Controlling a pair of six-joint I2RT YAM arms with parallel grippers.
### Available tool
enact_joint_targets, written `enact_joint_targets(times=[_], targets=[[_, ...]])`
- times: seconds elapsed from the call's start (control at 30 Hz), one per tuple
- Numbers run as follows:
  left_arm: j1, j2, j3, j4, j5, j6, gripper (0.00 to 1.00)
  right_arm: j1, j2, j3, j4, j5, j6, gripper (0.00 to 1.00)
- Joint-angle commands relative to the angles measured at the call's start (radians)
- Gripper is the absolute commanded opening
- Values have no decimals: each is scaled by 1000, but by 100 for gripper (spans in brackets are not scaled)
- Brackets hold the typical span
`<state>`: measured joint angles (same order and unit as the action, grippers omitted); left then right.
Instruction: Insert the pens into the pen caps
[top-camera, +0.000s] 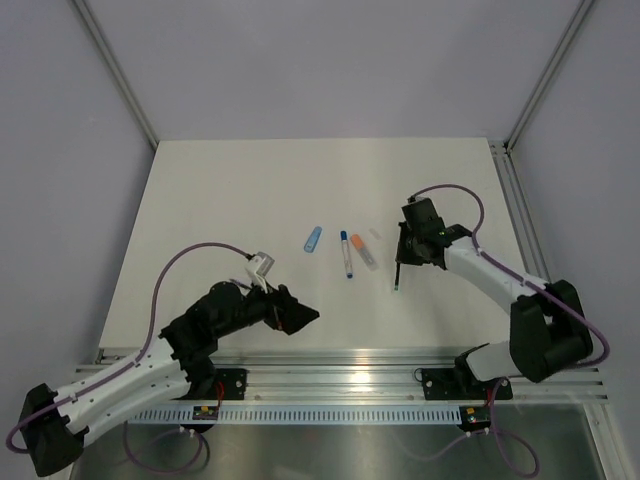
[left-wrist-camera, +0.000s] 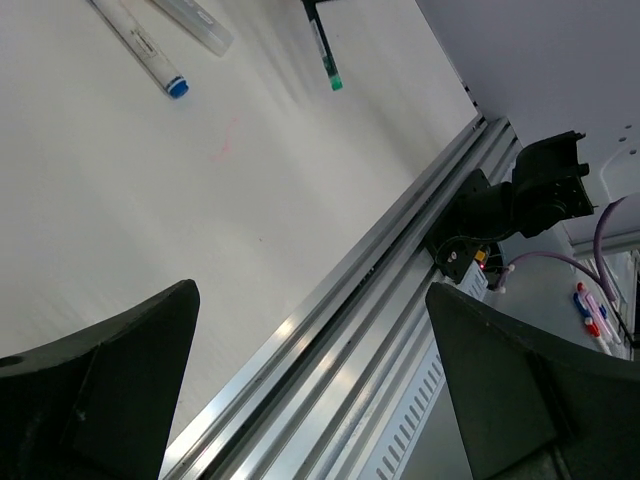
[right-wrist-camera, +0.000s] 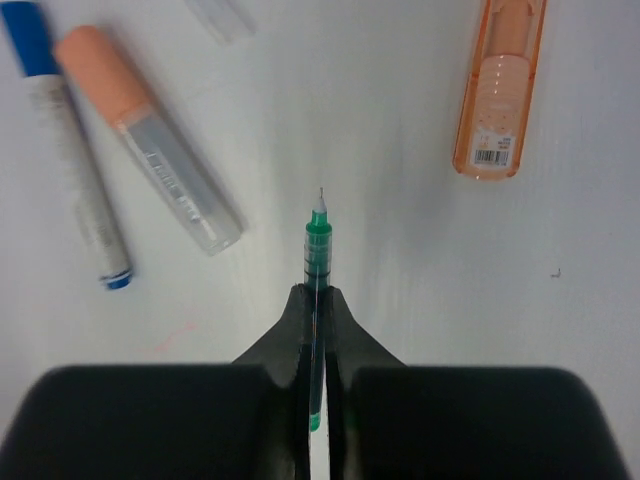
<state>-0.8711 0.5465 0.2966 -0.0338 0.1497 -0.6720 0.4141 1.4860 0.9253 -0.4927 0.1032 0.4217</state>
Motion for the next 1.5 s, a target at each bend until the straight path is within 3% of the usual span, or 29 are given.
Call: enact_joint_targets(times=[0.0,0.17,0.3,0.5,0.63,0.83,1.23,1.47], targets=[[-3,94,36,170,102,-6,99,38,-182,-60,115,-71,54,0],[-5,236,65,310,163,-46,99,199,-386,-184,270,-70,228,0],[-5,331,84,429,198,-93,85,308,-467,-258,454,-75,319,0],[-5,457,108,523,205,-144,76,391,-518,-313,586,-99,356,0],[-5,521,122,554,180,-167,67,404,-575,-373,675,-141,384,0],[-11,596,151,620,180,-187,61,407,-610,-431,717,-174,397,0],[-26,650,179,647,166,-190,26,407,-635,-480,743,-203,404,0],[-29,667,182,661,191,-192,27,408,-652,-480,743,-195,405,0]])
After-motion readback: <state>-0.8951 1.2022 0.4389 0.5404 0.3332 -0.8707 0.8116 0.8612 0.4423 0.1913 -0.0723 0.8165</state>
